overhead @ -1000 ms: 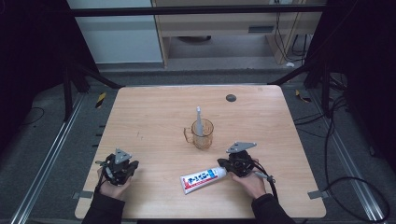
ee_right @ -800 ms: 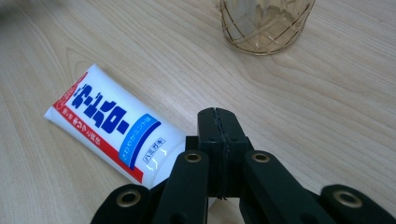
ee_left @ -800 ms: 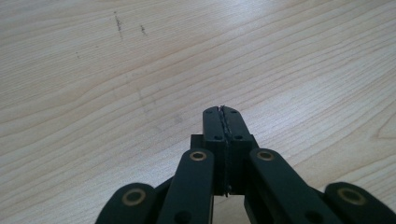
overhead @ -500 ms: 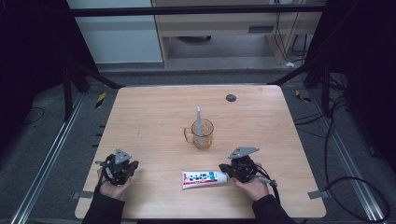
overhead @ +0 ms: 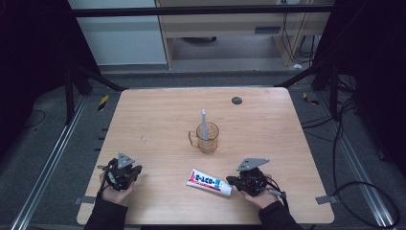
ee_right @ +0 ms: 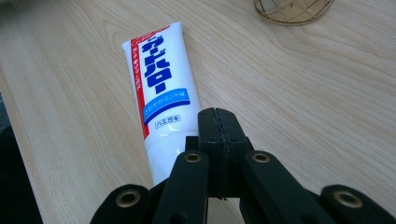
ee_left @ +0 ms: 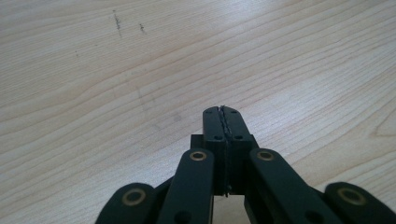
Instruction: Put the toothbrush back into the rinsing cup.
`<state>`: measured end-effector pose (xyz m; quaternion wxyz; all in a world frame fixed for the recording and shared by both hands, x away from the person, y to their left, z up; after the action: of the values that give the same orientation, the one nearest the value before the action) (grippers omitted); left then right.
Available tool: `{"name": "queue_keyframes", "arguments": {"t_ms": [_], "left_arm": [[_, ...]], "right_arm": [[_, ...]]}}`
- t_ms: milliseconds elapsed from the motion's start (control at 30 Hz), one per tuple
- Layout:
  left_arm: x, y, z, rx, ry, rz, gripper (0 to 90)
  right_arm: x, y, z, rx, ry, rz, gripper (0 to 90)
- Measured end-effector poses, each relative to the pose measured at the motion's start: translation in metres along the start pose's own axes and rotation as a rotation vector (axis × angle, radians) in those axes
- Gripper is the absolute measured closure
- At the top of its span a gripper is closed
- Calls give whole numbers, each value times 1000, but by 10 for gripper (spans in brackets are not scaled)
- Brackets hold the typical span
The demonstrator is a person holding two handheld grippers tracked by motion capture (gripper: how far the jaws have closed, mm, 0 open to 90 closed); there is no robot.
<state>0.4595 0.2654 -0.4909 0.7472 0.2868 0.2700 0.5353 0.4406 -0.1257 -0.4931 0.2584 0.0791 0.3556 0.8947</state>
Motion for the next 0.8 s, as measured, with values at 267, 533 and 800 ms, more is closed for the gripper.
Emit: {"name": "queue_keyframes", "arguments": {"t_ms": [267,533,800], "left_arm": [[0,1,1,0,-1,-5,897],[0,1,0,3,-2,-6,896],[2,-1,0,11,-1,-1,893]], "right_arm": [[-6,10,17,-12,35,-26,814],[-10,21,40,39,75,-41,584],[-7,16,59,74,103,-30,403]]}}
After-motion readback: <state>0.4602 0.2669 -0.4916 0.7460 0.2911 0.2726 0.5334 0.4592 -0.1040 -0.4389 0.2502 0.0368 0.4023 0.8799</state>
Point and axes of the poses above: each handheld gripper's, and its own axes: y roughly backward along the jaws, z roughly out of its top, x roughly to its left, the point moved 3 cm from there along -y, roughly forward along the jaws, and after that the axes turned 14 degrees about y, right-handed, at the moved point
